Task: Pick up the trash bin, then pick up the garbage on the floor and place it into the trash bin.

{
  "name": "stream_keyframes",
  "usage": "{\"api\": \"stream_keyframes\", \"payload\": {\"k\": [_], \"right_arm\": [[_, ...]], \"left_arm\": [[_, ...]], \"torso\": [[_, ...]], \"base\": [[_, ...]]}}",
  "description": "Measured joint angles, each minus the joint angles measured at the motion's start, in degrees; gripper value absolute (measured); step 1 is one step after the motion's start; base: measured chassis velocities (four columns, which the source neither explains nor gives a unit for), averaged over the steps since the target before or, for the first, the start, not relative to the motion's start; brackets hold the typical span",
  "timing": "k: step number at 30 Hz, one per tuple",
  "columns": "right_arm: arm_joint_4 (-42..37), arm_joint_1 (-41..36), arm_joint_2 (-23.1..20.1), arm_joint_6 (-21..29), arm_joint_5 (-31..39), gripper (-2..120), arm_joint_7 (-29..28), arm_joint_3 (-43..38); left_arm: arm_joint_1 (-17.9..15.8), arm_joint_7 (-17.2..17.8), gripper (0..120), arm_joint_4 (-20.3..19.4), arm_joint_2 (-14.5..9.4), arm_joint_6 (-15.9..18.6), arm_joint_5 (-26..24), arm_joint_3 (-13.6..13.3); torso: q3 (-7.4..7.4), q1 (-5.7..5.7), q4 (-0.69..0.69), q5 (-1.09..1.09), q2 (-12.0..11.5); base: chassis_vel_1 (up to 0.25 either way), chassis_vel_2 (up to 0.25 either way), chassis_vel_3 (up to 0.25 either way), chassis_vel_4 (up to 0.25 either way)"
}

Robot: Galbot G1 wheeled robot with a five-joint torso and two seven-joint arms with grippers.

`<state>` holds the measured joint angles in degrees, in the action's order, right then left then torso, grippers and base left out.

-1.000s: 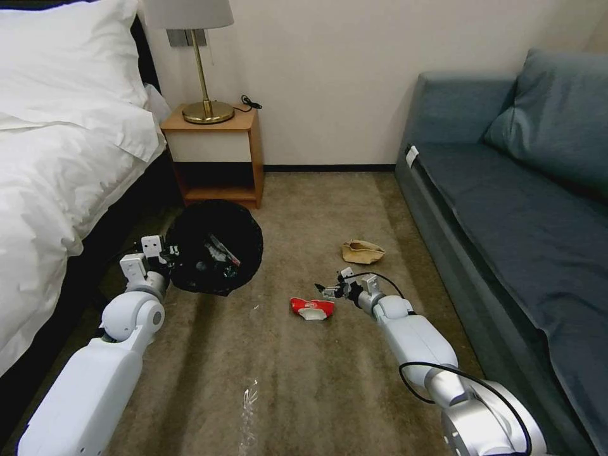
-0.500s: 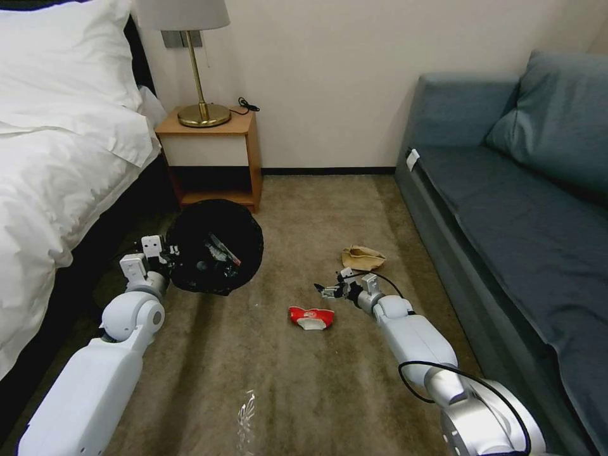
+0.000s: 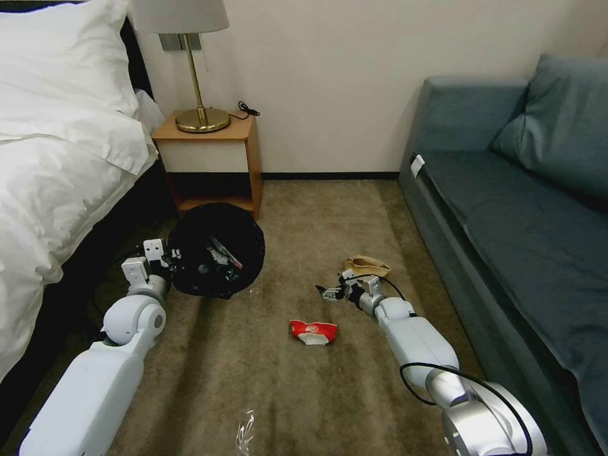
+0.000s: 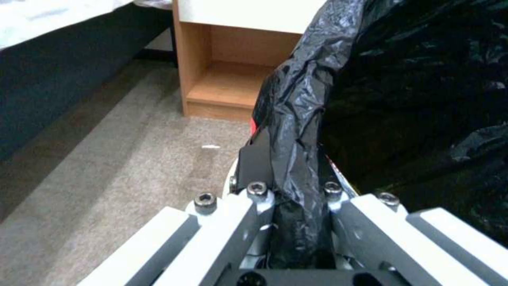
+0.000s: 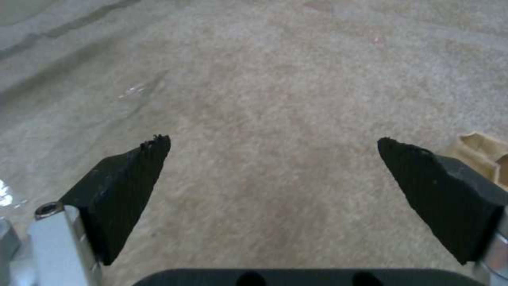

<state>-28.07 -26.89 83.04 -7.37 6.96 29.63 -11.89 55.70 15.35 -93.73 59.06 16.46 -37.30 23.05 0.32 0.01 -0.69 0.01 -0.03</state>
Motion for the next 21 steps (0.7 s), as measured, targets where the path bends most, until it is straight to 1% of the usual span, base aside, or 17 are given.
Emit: {"api": "stream_keyframes", "payload": {"k": [8,10,17,21], "right_arm": [[-0.34,-0.35,-0.05,0.00,-0.04,100,0.01,-0.39],[-0.47,-0.58,-0.06,0.02,-0.12,100,0.01,-0.52],[-0.48,-0.65,-0.07,0.03,-0.22,100,0.00,-0.63],[-0.47,-0.64,-0.17,0.09,-0.23,100,-0.13,-0.58]], "left_arm": [[0.58,0.11,2,-0.69,-0.02,0.19,0.07,0.21],[0.89,0.13,2,-0.78,-0.06,0.23,0.19,0.34],[1.13,0.14,2,-0.92,-0.04,0.23,0.29,0.51],[1.13,0.03,2,-0.93,-0.05,0.27,0.27,0.56]], "torso": [[0.00,0.00,-0.02,0.00,0.00],[0.00,0.00,0.00,0.00,0.00],[0.00,0.00,0.01,0.00,0.00],[0.00,0.00,-0.02,-0.01,0.00]], "base": [[-0.089,0.088,0.107,-0.086],[-0.076,0.091,0.085,-0.097],[-0.087,0.098,0.095,-0.103],[-0.104,0.079,0.113,-0.106]]}}
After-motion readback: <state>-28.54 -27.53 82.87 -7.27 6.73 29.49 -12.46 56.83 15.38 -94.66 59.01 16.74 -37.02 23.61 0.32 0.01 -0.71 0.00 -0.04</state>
